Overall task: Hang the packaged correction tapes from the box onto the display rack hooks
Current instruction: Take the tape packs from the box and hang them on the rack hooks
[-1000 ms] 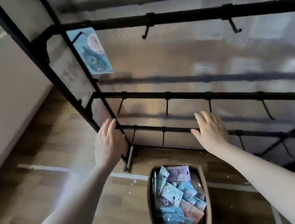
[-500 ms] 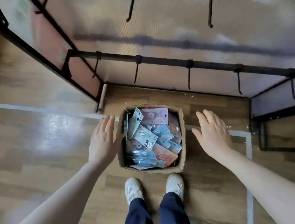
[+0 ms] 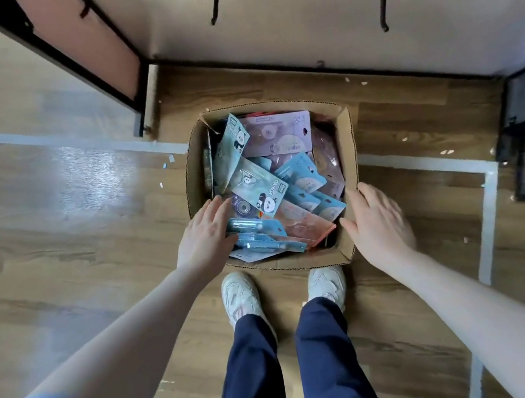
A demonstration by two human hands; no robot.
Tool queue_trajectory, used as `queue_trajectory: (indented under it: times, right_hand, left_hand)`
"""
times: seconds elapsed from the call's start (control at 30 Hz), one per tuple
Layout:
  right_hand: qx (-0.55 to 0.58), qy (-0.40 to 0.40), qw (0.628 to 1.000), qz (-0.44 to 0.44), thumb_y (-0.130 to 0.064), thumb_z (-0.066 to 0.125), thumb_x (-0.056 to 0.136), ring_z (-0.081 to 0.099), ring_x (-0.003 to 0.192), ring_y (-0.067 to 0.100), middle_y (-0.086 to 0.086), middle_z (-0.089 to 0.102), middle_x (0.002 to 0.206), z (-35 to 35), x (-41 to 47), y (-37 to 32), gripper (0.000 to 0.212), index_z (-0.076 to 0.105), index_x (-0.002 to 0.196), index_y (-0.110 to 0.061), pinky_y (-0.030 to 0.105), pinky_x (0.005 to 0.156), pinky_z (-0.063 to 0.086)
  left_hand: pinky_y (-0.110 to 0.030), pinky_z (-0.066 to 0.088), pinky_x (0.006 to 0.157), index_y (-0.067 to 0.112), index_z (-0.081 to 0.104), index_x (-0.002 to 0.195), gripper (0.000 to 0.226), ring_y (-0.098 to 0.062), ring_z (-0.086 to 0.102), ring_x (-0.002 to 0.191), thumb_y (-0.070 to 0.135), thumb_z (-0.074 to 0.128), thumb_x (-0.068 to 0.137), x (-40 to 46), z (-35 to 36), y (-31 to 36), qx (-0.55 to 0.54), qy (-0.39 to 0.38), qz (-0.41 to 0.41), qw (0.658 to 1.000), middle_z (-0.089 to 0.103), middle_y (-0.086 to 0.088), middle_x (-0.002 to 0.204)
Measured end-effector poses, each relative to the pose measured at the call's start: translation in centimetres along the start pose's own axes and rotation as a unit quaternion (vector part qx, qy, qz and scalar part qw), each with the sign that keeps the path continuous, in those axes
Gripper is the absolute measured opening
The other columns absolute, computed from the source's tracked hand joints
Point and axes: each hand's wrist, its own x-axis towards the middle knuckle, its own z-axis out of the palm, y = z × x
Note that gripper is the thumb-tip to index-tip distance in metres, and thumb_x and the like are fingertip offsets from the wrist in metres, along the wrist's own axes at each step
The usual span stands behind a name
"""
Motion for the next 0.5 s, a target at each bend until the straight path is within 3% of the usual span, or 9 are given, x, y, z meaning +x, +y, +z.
queue_trajectory:
  times: [0.13,0.33,0.5]
  right_hand:
    - [0.008,-0.019,1.000,0.008,-0.034,0.044,0.096,0.025,0.138,0.025,0.010,0.027,0.149,3.6,1.3,-0.4,0.057,0.025,0.145,-0.013,0.035,0.112,0.023]
    - [0.007,-0.041,0.999,-0.002,-0.032,0.047,0.095,0.031,0.135,0.024,0.008,0.033,0.145,7.1,2.6,-0.8,0.053,0.030,0.141,-0.012,0.033,0.108,0.028]
    - [-0.072,-0.048,0.996,-0.029,-0.025,0.050,0.094,0.036,0.130,0.023,0.008,0.046,0.137,9.9,4.0,-0.4,0.044,0.040,0.134,-0.011,0.034,0.108,0.028]
  left_hand:
    - [-0.031,0.019,0.112,0.016,0.020,0.147,0.065,-0.019,0.015,0.142,0.024,0.053,0.092,1.1,2.9,-1.6,0.015,-0.063,-0.023,0.998,0.018,-0.002,0.155]
    - [-0.036,0.036,0.098,0.014,0.038,0.136,0.049,-0.025,0.039,0.126,0.015,0.050,0.089,1.8,6.4,-3.3,0.022,-0.120,-0.046,0.992,0.042,-0.004,0.139]
    - [-0.036,0.038,0.094,0.017,0.038,0.136,0.042,-0.026,0.044,0.121,0.015,0.044,0.094,2.6,9.0,-3.7,0.039,-0.152,-0.051,0.986,0.046,-0.004,0.135]
